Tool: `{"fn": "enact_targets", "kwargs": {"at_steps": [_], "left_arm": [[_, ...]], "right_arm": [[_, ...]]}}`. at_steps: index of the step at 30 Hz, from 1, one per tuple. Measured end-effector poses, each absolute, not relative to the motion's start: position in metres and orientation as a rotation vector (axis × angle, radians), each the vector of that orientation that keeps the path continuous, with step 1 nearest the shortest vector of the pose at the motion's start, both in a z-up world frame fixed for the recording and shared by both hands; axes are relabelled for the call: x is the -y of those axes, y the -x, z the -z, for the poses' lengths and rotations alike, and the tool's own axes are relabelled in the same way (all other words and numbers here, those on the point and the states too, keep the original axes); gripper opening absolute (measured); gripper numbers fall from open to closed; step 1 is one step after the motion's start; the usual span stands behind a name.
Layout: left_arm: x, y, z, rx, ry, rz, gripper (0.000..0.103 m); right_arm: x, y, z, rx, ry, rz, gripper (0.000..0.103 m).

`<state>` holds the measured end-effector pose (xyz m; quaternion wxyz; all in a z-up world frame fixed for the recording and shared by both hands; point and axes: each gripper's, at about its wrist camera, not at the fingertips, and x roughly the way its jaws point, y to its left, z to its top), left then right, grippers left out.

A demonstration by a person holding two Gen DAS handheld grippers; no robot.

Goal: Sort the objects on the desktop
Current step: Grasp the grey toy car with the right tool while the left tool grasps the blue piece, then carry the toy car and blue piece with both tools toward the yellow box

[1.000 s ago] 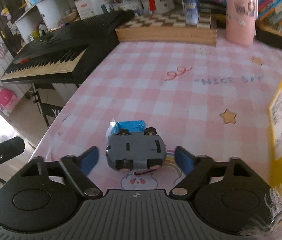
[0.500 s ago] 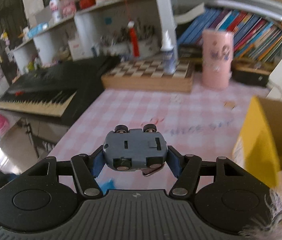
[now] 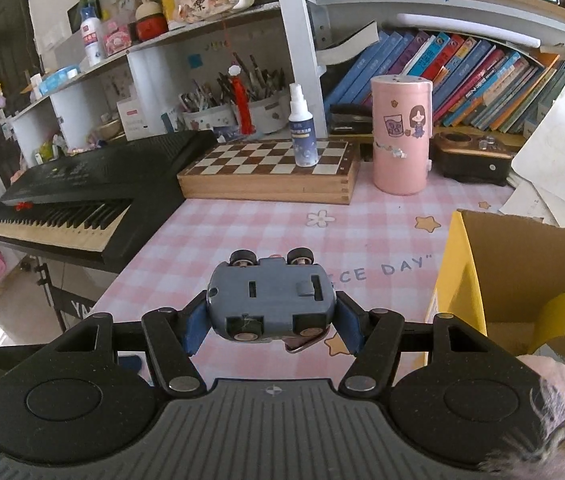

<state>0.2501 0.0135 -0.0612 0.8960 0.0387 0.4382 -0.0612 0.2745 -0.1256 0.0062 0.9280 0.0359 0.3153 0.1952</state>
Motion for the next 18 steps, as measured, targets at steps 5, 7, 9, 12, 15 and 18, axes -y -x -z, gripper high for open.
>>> {"fn": "enact_targets", "kwargs": {"at_steps": [5, 7, 9, 12, 15, 18], "left_arm": [[-0.016, -0.239, 0.052, -0.862, -0.072, 0.142, 0.031], [-0.017, -0.235, 0.046, -0.837, -0.070, 0.139, 0.030], [-0.020, -0.230, 0.039, -0.818, -0.054, 0.134, 0.030], [-0.030, -0.220, 0.029, -0.793, -0.016, 0.123, 0.029], [-0.044, -0.206, 0.016, -0.759, 0.054, 0.107, 0.029], [-0.056, -0.191, 0.002, -0.720, 0.114, 0.094, 0.029]], "right_arm": [[0.123, -0.270, -0.006, -0.652, -0.062, -0.413, 0.061], [0.122, -0.267, -0.006, -0.654, -0.061, -0.414, 0.061], [0.122, -0.265, -0.006, -0.657, -0.062, -0.413, 0.061], [0.120, -0.261, -0.007, -0.661, -0.064, -0.409, 0.061], [0.117, -0.253, -0.008, -0.663, -0.063, -0.410, 0.061], [0.114, -0.243, -0.010, -0.661, -0.061, -0.418, 0.061]]}}
